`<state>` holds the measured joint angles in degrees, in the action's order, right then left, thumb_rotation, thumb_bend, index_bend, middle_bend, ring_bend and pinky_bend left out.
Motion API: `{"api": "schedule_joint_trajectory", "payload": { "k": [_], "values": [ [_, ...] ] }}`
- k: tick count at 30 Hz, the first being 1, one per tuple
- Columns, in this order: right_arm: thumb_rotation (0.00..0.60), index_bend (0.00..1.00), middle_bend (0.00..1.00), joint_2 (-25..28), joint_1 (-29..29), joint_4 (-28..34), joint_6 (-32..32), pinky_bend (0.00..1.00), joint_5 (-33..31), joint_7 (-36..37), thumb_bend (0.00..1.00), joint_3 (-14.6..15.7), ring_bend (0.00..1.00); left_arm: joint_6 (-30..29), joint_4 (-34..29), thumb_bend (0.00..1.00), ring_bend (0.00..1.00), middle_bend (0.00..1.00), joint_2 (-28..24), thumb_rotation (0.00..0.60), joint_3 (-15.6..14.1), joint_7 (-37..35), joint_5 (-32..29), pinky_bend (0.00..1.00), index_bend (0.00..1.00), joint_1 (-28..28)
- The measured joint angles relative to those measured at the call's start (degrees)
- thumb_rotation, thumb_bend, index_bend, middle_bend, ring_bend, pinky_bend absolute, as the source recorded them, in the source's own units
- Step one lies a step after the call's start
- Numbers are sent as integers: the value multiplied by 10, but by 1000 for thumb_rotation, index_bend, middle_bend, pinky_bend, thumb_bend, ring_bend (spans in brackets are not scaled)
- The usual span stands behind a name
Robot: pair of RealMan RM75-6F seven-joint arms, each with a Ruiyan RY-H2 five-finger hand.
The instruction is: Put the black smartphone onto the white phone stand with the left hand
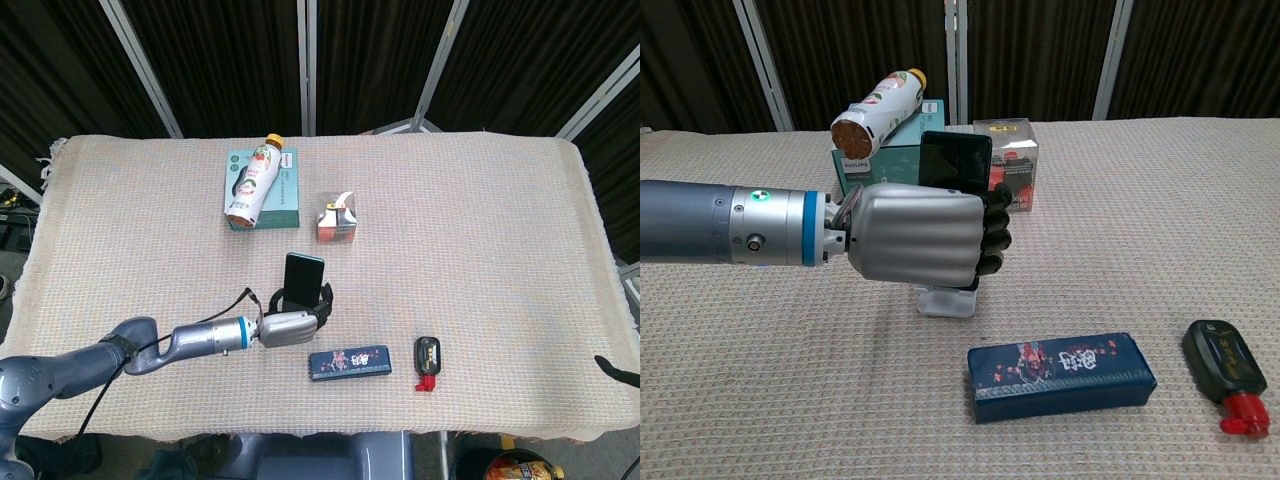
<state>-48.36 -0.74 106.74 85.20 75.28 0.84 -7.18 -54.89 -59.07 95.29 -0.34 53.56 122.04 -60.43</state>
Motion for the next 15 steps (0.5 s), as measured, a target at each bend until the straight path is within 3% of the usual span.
{"api": "schedule_joint_trajectory", "payload": {
  "k": [11, 15],
  "values": [
    [600, 0, 0, 1, 1, 0, 0, 0, 4, 6, 0, 1, 0, 11, -7, 0, 165, 12, 6, 600, 3, 39, -19, 214, 146, 8],
    [600, 0, 0, 2, 1, 0, 0, 0, 4, 8, 0, 1, 0, 13, -14, 0, 93, 0, 6, 600, 2, 47, -24, 186, 63, 11]
  ]
}}
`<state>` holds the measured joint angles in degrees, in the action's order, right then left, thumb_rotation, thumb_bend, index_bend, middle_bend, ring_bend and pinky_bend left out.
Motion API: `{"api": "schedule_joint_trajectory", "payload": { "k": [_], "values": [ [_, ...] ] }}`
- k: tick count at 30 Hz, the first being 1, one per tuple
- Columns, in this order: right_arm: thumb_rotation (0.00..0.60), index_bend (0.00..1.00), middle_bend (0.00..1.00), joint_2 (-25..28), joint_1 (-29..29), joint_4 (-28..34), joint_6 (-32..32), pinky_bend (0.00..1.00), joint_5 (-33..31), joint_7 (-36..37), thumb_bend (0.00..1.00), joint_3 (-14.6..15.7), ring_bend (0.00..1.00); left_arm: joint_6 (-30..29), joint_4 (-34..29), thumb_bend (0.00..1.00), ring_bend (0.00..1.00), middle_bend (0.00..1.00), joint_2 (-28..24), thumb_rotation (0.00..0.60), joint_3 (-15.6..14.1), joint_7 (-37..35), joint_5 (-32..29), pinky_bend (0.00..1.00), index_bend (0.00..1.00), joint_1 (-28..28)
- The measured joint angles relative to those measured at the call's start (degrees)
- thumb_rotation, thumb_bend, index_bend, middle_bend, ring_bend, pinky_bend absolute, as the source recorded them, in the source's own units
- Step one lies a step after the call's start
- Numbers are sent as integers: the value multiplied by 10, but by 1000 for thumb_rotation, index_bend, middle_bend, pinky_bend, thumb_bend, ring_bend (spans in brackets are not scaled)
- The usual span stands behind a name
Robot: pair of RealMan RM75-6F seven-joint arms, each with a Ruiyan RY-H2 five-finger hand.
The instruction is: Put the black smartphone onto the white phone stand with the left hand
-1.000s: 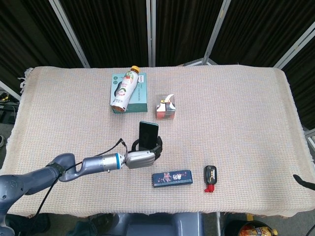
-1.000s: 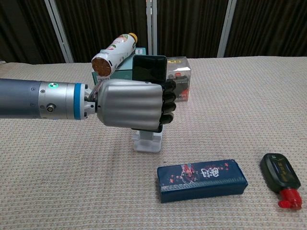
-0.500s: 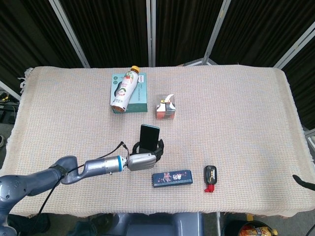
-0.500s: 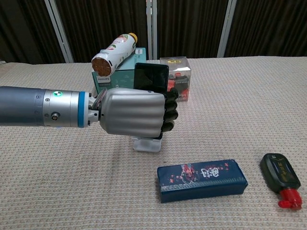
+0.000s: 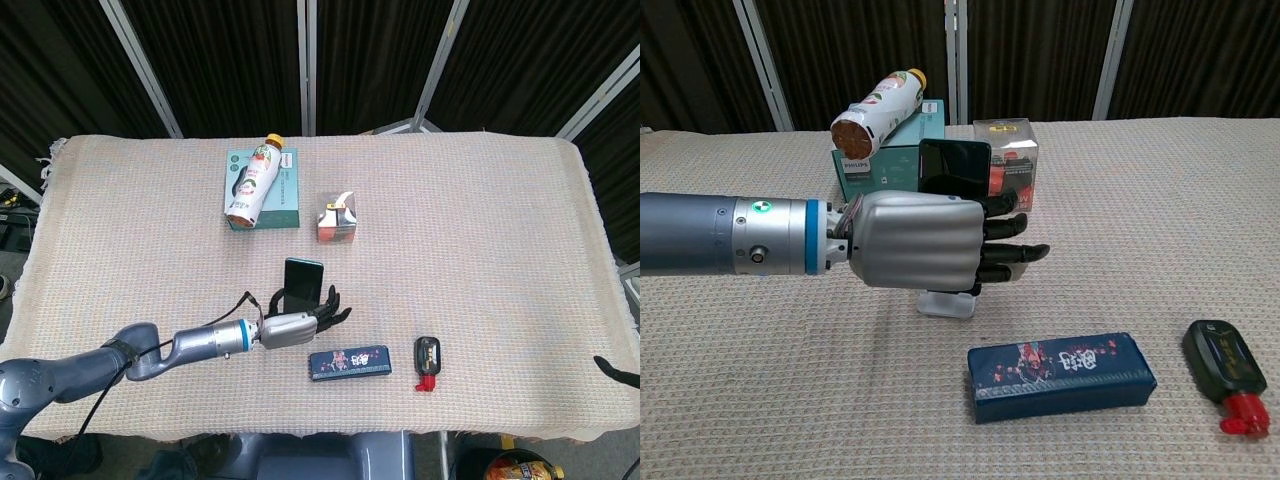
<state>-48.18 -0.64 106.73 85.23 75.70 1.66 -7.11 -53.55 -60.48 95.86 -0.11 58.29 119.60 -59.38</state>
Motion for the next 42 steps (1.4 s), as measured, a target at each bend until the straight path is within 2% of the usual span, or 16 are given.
{"api": "schedule_joint_trajectory", "payload": {
  "k": [6, 12, 22, 28, 34, 38, 42],
  "values": [
    [600, 0, 0, 1, 2, 1, 3, 0, 3, 4, 0, 0, 0, -1, -8, 0, 47, 0, -1, 600, -1, 14, -7, 173, 25, 6],
    [600, 0, 0, 2, 2, 0, 4, 0, 6, 6, 0, 1, 0, -19, -26, 0, 0, 0, -12, 600, 3, 17, -14, 119, 0, 12],
    [600, 0, 0, 2, 5, 4, 9, 0, 18, 3, 0, 5, 0, -114, -97, 0, 0, 0, -88, 600, 22, -8, -39, 16, 0, 55],
    [600, 0, 0, 1, 6, 14, 15, 0, 33, -7, 0, 9, 0, -198, -155, 0, 0, 0, -119, 600, 36, -67, -108, 0, 0, 128],
    [600, 0, 0, -1, 4, 21, 15, 0, 45, -18, 0, 13, 0, -277, -252, 0, 0, 0, -133, 600, 48, -151, -234, 0, 0, 229],
    [600, 0, 0, -5, 2, 25, 13, 0, 48, -28, 0, 15, 0, -329, -345, 0, 0, 0, -160, 600, 47, -207, -322, 0, 0, 314],
    [600, 0, 0, -7, 2, 27, 17, 0, 53, -34, 0, 15, 0, -379, -391, 0, 0, 0, -198, 600, 34, -247, -370, 0, 0, 385]
  ]
}}
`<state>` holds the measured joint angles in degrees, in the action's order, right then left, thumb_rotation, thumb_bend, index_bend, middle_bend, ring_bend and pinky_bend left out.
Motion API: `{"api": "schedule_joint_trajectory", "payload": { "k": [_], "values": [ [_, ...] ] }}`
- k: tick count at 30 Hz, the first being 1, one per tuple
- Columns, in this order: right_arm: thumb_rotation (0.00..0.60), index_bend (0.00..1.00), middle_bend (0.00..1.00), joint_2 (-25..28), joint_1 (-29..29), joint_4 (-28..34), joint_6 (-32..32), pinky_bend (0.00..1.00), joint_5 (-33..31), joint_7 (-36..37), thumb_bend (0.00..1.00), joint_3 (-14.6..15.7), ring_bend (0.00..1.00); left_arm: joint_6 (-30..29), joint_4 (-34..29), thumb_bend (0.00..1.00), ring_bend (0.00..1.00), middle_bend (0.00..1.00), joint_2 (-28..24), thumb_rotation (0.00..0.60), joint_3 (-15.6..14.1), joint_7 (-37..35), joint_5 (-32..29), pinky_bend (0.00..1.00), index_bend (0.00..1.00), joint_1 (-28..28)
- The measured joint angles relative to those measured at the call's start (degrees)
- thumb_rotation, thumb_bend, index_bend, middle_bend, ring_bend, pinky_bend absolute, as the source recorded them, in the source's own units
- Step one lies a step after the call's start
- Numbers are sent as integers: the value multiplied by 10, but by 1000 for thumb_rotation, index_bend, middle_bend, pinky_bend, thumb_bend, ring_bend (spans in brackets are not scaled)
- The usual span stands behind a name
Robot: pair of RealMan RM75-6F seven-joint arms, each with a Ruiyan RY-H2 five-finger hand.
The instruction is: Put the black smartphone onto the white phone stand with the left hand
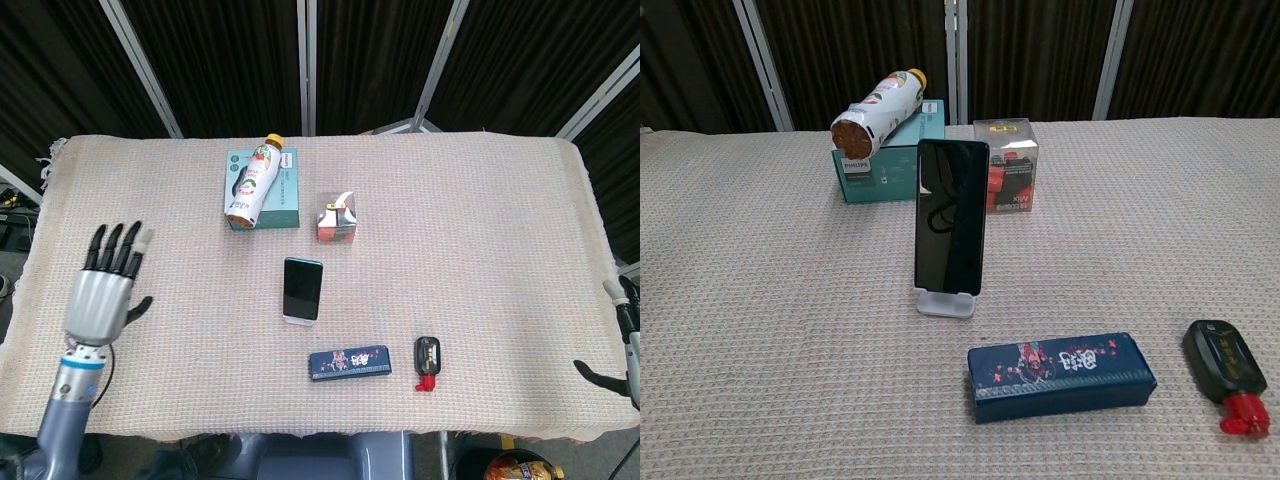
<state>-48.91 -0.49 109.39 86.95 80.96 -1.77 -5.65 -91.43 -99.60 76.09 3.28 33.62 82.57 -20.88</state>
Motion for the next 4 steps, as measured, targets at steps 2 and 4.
{"api": "schedule_joint_trajectory", "payload": {
  "k": [2, 4],
  "values": [
    [600, 0, 0, -2, 0, -1, 4, 0, 1, -4, 0, -1, 0, -15, -12, 0, 0, 0, -19, 600, -14, -20, -10, 0, 0, 28],
    [600, 0, 0, -4, 1, -2, 7, 0, 1, -10, 0, -2, 0, -21, -22, 0, 0, 0, -33, 600, -29, -38, -14, 0, 0, 47]
  ]
}}
